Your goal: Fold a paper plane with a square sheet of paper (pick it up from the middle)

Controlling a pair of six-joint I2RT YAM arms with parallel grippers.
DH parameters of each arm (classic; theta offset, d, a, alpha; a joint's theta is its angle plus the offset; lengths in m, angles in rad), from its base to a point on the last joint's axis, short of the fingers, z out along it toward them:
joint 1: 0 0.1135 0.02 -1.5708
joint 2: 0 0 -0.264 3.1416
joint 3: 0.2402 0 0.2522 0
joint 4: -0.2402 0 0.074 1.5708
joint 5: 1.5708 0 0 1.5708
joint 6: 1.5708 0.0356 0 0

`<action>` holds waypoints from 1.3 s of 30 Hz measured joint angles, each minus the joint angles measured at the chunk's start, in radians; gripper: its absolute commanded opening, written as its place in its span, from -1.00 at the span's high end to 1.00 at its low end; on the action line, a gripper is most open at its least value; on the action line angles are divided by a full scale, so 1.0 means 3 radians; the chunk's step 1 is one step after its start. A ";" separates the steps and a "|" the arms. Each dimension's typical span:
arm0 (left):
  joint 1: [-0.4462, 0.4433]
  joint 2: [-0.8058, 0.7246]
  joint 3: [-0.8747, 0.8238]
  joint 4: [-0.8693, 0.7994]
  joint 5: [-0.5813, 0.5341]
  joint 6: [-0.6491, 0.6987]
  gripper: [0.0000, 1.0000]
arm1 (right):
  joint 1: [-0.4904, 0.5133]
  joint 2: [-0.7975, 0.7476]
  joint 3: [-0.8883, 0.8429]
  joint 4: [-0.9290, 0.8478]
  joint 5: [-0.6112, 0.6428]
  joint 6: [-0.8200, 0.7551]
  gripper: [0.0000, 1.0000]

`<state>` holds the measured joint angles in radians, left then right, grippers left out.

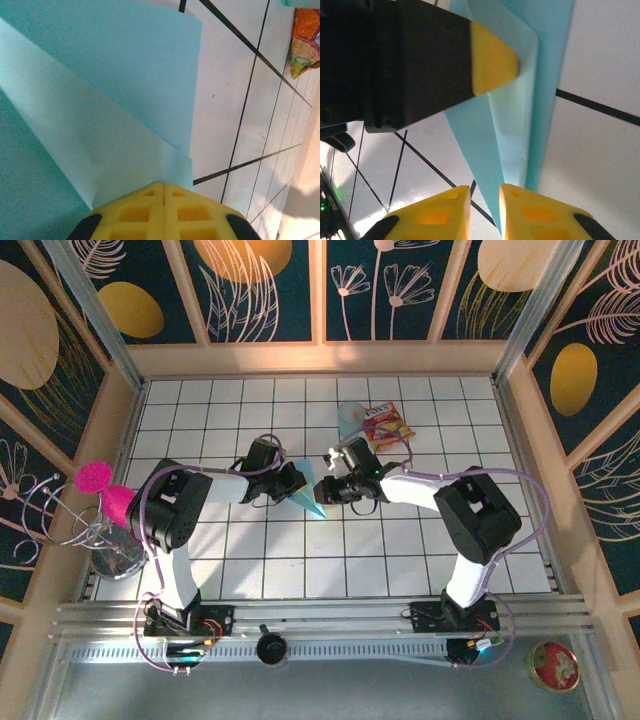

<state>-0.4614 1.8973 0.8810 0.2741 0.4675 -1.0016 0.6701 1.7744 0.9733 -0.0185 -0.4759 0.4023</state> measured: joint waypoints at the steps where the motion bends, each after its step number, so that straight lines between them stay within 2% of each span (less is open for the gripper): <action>1: 0.0000 0.0000 0.0000 0.0001 0.0000 0.0000 0.86 | 0.0005 0.0011 0.0000 0.0004 -0.0013 0.0004 0.63; 15: 0.0000 0.0000 0.0000 0.0045 0.0071 0.0010 0.80 | 0.0057 0.0310 0.0027 0.0074 -0.0167 0.0010 0.69; 39: -0.0003 0.0051 0.0000 0.0025 0.0024 0.0023 0.83 | 0.0057 0.0416 0.0069 0.0000 -0.0186 -0.0014 0.71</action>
<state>-0.4622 1.9125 0.8810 0.2817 0.4747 -0.9947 0.6872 1.8992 0.9939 -0.0185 -0.5316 0.3981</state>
